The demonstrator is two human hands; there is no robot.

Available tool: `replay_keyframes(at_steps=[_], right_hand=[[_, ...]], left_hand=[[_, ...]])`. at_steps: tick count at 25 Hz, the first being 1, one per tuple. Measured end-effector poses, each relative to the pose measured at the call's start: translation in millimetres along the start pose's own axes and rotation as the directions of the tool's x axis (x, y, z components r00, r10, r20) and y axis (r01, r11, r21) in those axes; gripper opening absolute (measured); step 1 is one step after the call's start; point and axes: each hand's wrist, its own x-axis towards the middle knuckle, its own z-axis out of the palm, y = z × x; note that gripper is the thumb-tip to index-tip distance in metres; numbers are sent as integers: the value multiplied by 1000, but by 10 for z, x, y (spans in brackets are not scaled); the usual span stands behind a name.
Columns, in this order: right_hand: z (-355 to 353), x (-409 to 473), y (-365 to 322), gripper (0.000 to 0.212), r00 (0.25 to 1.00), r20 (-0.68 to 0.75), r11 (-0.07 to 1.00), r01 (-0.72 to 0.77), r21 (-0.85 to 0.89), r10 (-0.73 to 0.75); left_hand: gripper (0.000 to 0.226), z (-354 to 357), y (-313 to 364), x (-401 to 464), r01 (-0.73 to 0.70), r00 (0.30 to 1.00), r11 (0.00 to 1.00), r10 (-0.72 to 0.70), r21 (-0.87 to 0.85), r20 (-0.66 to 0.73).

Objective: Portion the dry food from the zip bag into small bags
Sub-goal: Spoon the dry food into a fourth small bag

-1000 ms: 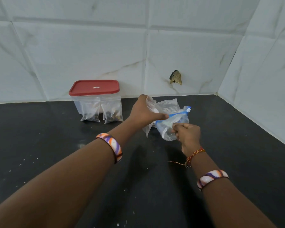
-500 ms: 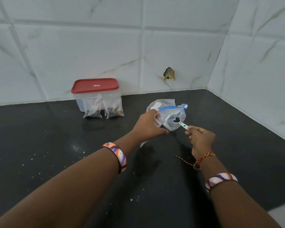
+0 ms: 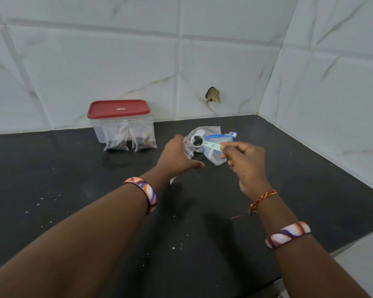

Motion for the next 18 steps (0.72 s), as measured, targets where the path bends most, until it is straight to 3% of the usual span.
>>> replay_keyframes(at_steps=[1, 3, 5, 7, 8, 9, 11, 12, 15, 18], right_hand=[[50, -28, -41, 12, 993, 40, 985, 117, -130, -113], [109, -80, -79, 13, 920, 149, 848, 391, -358, -362], [137, -93, -77, 16, 789, 238, 664, 609, -434, -567], [139, -69, -55, 16, 703, 252, 564, 693, -449, -664], [126, -40, -29, 16, 722, 215, 595, 673, -439, -658], [100, -4, -8, 15, 786, 144, 687, 600, -411, -601], [19, 75, 45, 14, 945, -47, 922, 305, -238, -324], [-52, 125, 91, 13, 982, -122, 987, 134, -93, -145], [-309, 232, 259, 7, 955, -219, 971, -166, 172, 202], [-466, 303, 385, 8, 929, -259, 959, -226, 171, 265]], left_hand=[[77, -19, 8, 5, 0, 1000, 1000, 0, -27, -7], [73, -45, 27, 21, 3, 1000, 996, -5, -88, -23], [68, -57, 44, 45, 11, 999, 992, -16, -127, -41], [64, -44, 58, 77, 19, 998, 990, -27, -138, -53], [65, -25, 65, 101, 29, 998, 990, -38, -140, -58], [66, 6, 74, 125, 43, 996, 989, -53, -143, -65], [69, 103, 93, 174, 81, 991, 988, -94, -130, -96], [72, 174, 115, 197, 106, 987, 988, -118, -111, -110], [80, 469, 236, 231, 163, 977, 984, -172, -71, -128], [75, 691, 357, 294, 209, 963, 971, -225, -112, -150]])
